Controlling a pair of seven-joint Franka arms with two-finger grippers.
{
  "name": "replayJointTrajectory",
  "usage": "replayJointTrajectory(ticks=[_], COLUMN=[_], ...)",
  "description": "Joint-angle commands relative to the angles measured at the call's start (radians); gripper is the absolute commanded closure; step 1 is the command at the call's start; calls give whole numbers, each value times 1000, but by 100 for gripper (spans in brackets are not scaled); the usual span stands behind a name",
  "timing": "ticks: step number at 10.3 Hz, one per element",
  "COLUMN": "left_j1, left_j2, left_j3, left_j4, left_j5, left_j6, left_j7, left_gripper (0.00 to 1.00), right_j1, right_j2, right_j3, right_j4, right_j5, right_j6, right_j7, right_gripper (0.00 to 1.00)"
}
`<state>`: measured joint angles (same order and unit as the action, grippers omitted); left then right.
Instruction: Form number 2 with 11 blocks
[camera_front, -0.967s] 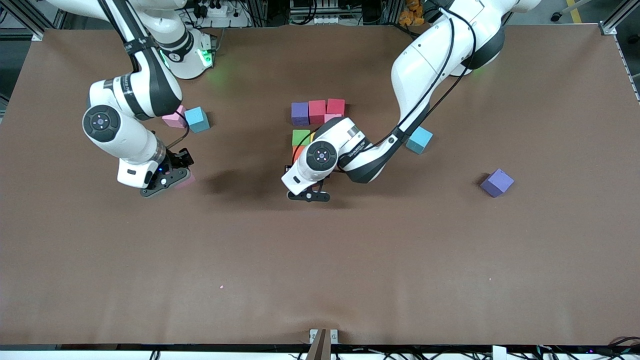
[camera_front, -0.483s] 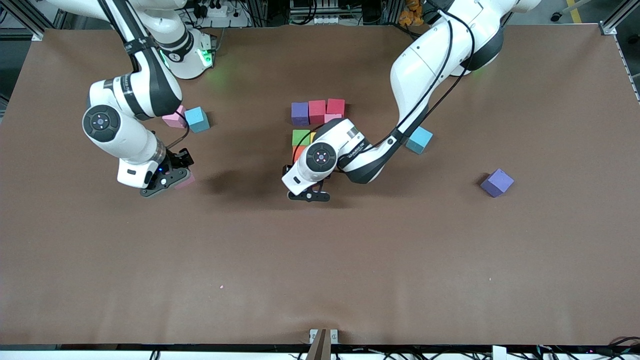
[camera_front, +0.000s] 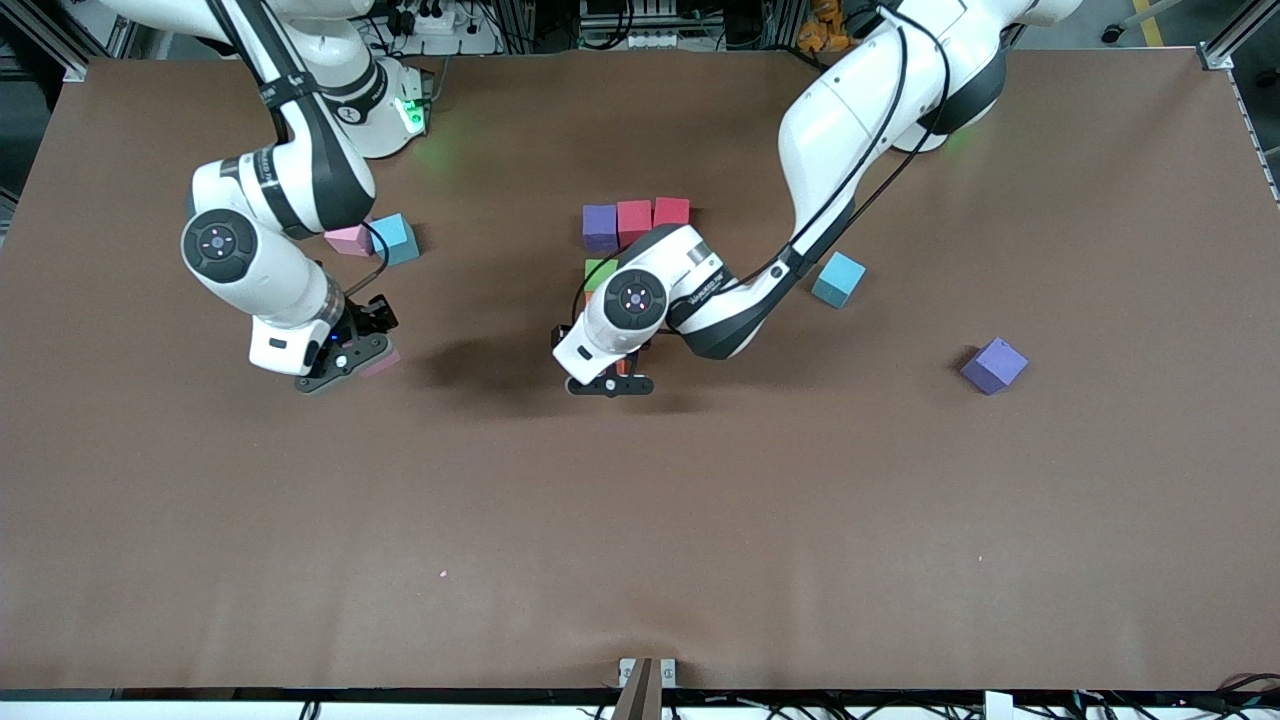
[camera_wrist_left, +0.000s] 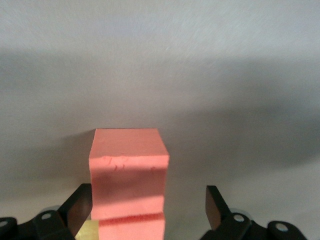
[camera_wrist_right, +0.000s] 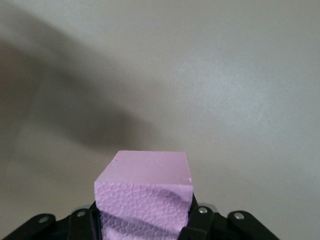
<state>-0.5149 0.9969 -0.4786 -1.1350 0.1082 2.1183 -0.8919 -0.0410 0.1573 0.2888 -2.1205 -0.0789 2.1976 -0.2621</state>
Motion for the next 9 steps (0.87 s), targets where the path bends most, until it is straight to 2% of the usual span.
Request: replayJointTrajectory(ticks=[1,3,6,7,9], left_j1=[27,93,202,252,347], left_j2=[-92,-145,-227,-253,-369], left_j3=[18,15,15,14,14], left_j4=[-23,-25,-34,-64,-232], left_j5=[-25,-22,-19,-16,-12], left_j6=[-59,-148,-369,-400,-397], left_j7=[-32,-29,-73,-82,-81], left_gripper=[0,0,0,0,0], right_j1=[80,185,355,419,525], right_j2=[19,68,168,207,286], right_j3=[-8,-10,-11,-14,-20], right_j4=[60,105,190,236,354], right_j5=[19,19,11,5,-5], right_j6=[-12,-19,-7,-7,-15], right_j7=[91,243,277,273,242], right_gripper=[68,68,68,68,68])
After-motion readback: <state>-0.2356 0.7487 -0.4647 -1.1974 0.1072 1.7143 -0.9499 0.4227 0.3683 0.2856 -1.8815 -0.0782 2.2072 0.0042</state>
